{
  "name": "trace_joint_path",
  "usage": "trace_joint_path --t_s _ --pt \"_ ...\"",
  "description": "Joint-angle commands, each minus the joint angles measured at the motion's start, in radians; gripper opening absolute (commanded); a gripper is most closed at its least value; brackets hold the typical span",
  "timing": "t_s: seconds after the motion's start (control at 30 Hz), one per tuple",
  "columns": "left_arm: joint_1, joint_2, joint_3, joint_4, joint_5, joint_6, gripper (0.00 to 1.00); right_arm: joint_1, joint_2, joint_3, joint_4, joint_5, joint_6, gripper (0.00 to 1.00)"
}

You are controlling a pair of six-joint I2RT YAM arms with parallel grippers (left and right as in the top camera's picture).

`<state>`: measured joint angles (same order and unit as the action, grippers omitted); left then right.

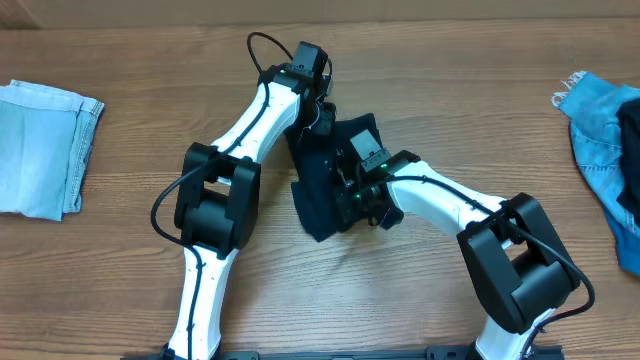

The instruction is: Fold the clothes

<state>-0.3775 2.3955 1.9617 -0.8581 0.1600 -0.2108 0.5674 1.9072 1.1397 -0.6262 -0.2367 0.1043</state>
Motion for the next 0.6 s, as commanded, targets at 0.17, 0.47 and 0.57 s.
trace_joint_path --t_s 0.17,0.47,0.57 --pt "0.057 0.018 -0.015 0.060 -0.063 -0.014 0.52 0.077 -0.052 -0.040 -0.093 0.064 -0.003 0.04" --pt "0.116 0.016 0.421 -0.262 -0.050 0.010 0.52 0.078 -0.161 -0.013 -0.026 0.098 -0.003 0.40" --pt "0.122 0.016 0.647 -0.449 -0.060 0.010 0.52 0.070 -0.262 0.027 -0.026 0.106 -0.002 0.45"
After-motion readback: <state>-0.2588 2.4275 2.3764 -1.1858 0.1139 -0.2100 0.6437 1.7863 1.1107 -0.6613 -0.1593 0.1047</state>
